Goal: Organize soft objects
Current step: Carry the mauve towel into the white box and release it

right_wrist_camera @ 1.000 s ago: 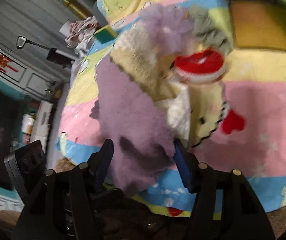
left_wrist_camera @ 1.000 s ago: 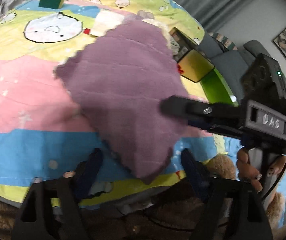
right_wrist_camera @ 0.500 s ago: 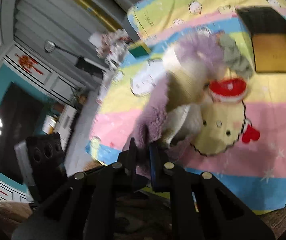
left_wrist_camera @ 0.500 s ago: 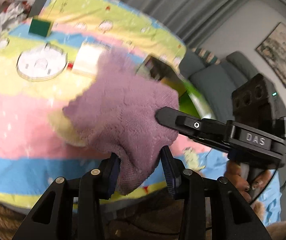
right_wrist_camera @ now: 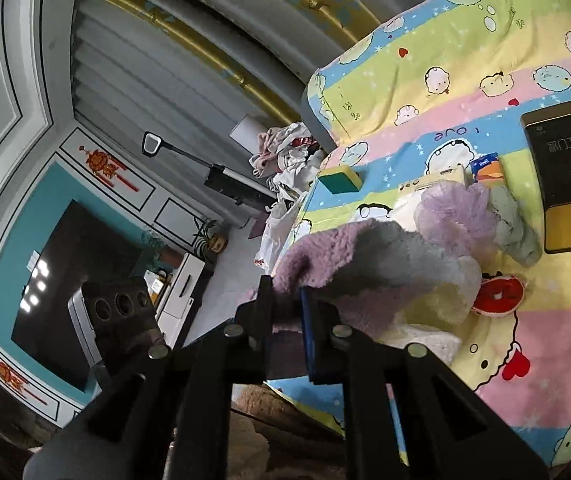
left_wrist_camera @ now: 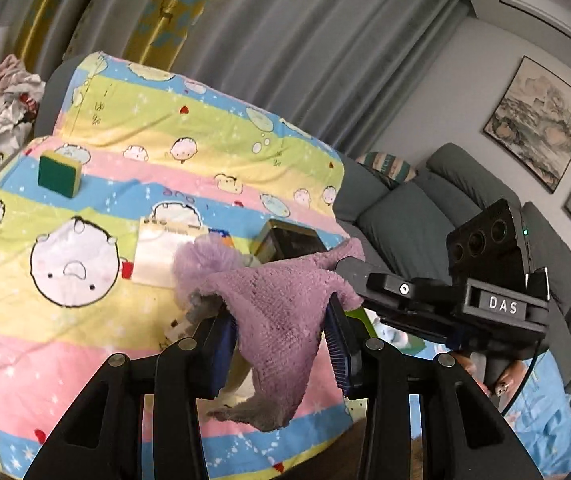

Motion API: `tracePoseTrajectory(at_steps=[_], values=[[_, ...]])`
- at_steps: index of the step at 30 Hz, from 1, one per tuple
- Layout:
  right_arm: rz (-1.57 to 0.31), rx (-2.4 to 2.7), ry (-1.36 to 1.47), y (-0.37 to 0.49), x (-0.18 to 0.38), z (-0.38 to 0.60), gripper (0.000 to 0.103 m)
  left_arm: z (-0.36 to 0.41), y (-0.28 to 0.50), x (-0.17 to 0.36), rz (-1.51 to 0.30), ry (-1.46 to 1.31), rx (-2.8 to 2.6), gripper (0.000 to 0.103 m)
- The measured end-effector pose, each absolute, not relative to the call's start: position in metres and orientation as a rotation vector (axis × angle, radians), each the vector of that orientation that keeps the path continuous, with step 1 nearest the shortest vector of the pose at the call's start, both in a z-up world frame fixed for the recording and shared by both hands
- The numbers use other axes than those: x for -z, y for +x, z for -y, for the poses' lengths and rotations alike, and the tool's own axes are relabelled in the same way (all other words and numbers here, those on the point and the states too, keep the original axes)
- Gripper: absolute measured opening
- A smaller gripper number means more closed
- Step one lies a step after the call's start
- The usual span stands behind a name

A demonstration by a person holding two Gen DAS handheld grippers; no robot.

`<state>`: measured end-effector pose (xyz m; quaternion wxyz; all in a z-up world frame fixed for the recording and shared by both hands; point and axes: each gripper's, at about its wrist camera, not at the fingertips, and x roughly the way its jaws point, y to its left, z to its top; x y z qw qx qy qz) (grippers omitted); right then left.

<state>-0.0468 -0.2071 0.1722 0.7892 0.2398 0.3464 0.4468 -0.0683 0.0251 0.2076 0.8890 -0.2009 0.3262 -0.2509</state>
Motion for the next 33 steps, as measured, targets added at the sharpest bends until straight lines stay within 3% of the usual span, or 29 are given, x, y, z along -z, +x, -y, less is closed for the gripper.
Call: tracePoseTrajectory(at_steps=[13, 33], values=[[-0.546, -0.842, 0.514, -0.050, -0.232, 0.264, 0.014, 0.039, -0.043, -0.270, -0.586, -0.240, 0.601, 0.040], [-0.461, -0.414, 0.655, -0.051, -0.185, 0.431, 0.014, 0.236, 0.000, -0.234, -0.706, -0.087, 0.825, 0.040]])
